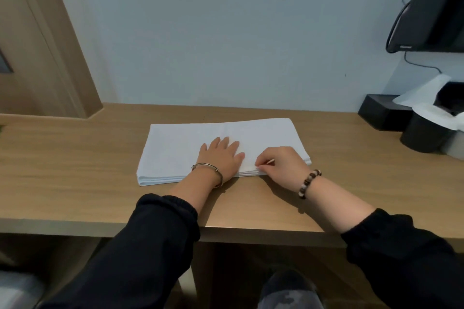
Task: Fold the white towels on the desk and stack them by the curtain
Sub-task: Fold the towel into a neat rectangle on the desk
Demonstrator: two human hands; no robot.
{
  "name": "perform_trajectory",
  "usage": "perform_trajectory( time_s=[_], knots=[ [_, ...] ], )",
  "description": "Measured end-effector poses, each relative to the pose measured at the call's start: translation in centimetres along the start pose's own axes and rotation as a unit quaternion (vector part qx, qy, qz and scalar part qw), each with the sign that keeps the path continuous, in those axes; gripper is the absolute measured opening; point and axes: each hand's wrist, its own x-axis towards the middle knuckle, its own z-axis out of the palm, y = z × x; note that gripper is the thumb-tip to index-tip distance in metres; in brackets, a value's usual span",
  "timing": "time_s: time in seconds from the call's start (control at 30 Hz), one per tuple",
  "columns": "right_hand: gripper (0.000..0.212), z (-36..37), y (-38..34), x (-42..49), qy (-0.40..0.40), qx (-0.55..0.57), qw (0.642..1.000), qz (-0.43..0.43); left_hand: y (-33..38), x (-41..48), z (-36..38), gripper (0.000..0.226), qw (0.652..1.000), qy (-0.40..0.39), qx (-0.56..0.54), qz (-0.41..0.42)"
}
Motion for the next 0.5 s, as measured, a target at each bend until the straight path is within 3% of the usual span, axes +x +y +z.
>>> perform_trajectory(
  time_s=[0.17,0.5],
  knots=[
    [0.005,-1.3,1.9,0.3,-0.056,-0.055,0.997,0.024,0.1,-0.4,0.2,0.058,1.000,-0.005,0.028,-0.003],
    [0.009,-1.9,1.0,1.5,-0.122,-0.215,0.969,-0.028,0.3,-0.7,-0.1,0.058,0.999,-0.006,0.035,-0.004]
  ],
)
